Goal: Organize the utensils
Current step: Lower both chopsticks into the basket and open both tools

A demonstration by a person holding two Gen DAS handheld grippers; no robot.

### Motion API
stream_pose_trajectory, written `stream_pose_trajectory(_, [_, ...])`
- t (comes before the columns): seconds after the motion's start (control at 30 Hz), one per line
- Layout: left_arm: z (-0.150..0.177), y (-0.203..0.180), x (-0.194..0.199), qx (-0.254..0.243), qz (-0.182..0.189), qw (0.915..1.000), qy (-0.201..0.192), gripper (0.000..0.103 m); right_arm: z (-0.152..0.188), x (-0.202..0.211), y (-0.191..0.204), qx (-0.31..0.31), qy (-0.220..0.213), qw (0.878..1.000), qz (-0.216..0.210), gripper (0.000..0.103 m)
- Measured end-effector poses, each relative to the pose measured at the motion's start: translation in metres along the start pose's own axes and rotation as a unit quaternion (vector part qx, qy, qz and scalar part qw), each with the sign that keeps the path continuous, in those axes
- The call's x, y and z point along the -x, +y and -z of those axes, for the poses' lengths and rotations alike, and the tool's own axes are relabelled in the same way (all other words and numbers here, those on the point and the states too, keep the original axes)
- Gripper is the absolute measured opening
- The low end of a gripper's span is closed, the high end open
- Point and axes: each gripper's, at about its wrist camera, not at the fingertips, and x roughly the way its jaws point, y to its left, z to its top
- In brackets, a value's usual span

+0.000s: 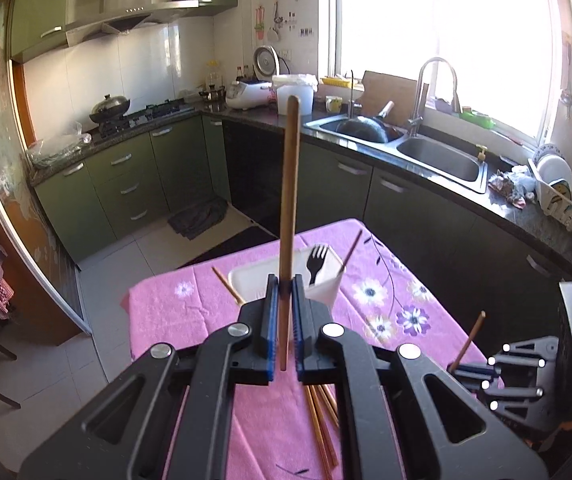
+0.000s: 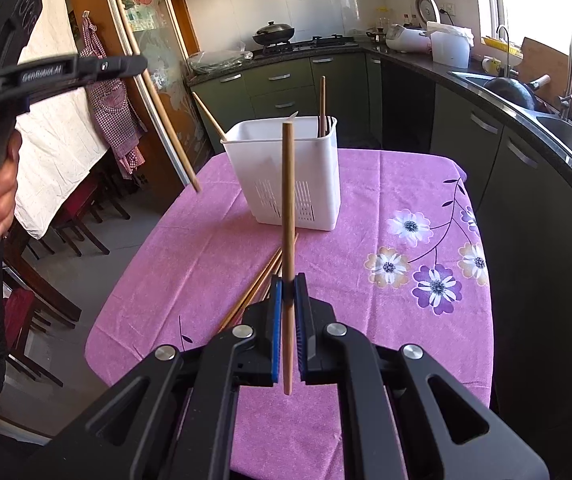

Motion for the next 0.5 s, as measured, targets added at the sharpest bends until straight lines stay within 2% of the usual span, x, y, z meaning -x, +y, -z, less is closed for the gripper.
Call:
stream_pose_trajectory(0.2, [-0.046,0.001,-0.027,0.009,-0.033,0.9985,-0.042,0.007,0.001,-0.003,-0.011,-0.007,0.003,1.000,-0.002,0.007])
stream_pose_trajectory(0.33, [-0.048,0.003,-0.062,0.022,-0.035,0.9990,-0.017,0.007,0.000,-0.006,-0.017,-0.012,0.006,1.000,-0.006,0.007])
stream_pose_trajectory(0.5, [-0.021,0.006,-0.099,0.024,-0.037,0.9984,0.034,0.007,-0.013,-0.003,-0.016,-0.011,-0.005,1.000,-0.012,0.007])
